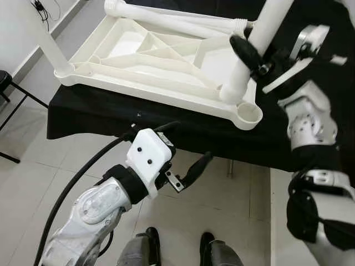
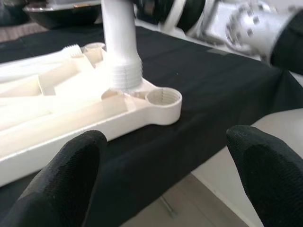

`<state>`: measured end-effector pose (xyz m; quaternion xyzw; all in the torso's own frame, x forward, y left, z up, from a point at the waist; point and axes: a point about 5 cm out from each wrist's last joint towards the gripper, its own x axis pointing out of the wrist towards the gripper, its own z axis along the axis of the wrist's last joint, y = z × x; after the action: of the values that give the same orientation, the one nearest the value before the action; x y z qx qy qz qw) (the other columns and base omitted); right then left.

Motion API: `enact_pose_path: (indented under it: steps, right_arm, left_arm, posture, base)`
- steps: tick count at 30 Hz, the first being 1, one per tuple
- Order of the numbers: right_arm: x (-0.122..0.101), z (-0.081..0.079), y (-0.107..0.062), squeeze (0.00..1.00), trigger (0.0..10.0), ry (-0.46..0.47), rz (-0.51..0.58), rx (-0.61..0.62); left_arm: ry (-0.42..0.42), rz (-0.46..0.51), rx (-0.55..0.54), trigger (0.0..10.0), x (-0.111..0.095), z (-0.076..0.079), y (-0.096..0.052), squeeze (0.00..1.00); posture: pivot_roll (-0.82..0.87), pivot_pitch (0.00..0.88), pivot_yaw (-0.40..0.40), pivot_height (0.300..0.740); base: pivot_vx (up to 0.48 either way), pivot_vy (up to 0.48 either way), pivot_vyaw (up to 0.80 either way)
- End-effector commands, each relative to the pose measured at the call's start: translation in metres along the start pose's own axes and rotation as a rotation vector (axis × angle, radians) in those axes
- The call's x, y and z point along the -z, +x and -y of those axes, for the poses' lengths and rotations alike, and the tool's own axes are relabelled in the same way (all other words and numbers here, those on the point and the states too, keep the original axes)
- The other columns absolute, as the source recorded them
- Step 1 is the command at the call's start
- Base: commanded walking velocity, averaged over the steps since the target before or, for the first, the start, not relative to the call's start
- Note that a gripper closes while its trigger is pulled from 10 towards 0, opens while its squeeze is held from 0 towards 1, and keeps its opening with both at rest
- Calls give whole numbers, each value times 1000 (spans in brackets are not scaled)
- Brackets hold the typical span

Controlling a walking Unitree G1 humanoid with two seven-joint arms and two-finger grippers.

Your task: Building children table

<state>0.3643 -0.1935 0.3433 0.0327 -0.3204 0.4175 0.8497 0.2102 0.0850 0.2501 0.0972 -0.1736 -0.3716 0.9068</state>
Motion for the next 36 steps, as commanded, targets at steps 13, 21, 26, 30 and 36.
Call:
enact_pose_path:
  steps: [13, 21, 26, 30, 36]
  right_arm:
    - [-4, 8, -28, 0, 10000, -51, -117, -194]
    - [-26, 26, -51, 0, 10000, -118, -128, -149]
    - [-33, 28, -65, 0, 10000, -111, -153, -171]
    - [-36, 27, -75, 0, 10000, -96, -153, -177]
    - [-31, 21, -81, 0, 10000, -73, -130, -169]
  left_arm:
    - [-12, -30, 16, 10000, -7, 3, -10, 0]
    - [-19, -45, 24, 10000, -7, 5, -13, 0]
    - [-22, -52, 26, 10000, -7, 5, -14, 0]
    - [-28, -54, 33, 10000, -7, 6, -13, 0]
    - [-33, -52, 41, 10000, -7, 6, -12, 0]
  posture:
    - [227, 390, 82, 740]
    - [233, 392, 95, 740]
    - [226, 390, 98, 740]
    - [212, 384, 103, 740]
    - [211, 378, 106, 740]
  base:
    - [0, 0, 0]
    - [0, 0, 0]
    - [0, 0, 0]
    - [0, 0, 0]
    - [0, 0, 0]
